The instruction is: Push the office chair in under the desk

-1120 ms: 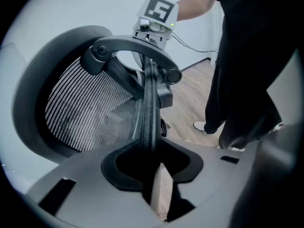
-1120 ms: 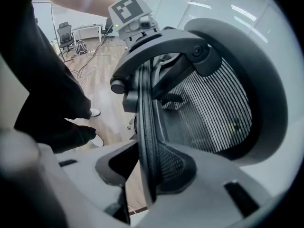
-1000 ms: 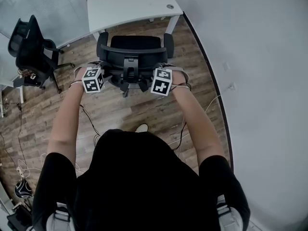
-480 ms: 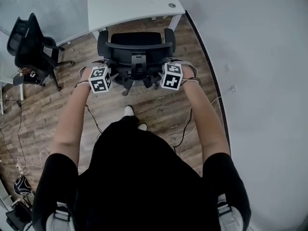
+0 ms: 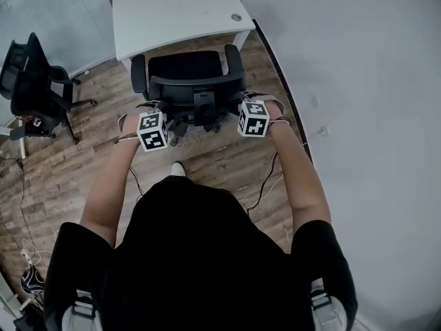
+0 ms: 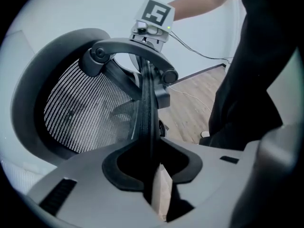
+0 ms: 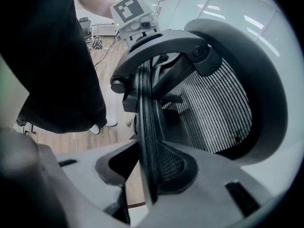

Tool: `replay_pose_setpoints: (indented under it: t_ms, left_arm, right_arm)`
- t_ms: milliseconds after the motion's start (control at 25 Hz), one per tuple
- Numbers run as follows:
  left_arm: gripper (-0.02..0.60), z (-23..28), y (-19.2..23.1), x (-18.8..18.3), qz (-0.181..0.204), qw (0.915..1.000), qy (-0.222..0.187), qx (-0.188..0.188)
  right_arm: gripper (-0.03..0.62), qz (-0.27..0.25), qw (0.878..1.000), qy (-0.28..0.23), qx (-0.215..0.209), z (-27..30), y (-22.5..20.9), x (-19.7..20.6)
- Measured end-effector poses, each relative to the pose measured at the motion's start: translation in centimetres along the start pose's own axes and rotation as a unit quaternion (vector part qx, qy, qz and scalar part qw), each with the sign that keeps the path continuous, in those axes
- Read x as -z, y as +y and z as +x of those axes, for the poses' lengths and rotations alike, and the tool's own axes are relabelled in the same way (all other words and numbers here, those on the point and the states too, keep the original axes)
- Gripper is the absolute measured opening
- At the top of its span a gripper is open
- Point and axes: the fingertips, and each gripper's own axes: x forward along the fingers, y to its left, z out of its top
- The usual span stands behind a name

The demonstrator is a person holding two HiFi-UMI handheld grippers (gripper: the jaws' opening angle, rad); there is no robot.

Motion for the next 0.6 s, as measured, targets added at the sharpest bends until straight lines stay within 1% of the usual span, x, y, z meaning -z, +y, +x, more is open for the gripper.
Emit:
replay_pose_setpoints:
  t_ms: [240,600]
  left_arm:
    - [0.094,1.2,1.5,-1.6,-0.009,0.9999,0.001,-0.005]
    - [0.095,3.1,3.5,-3.9,-0.044,0.9989,0.015,-0.009]
  right_arm:
    - [0.115,-0.009,1.000,-0.008,-0.010,0.1,-2.0,2.1]
    - [0.115,-0.036,0.999,-0.016,-0.024,0.4,-4.7,5.3]
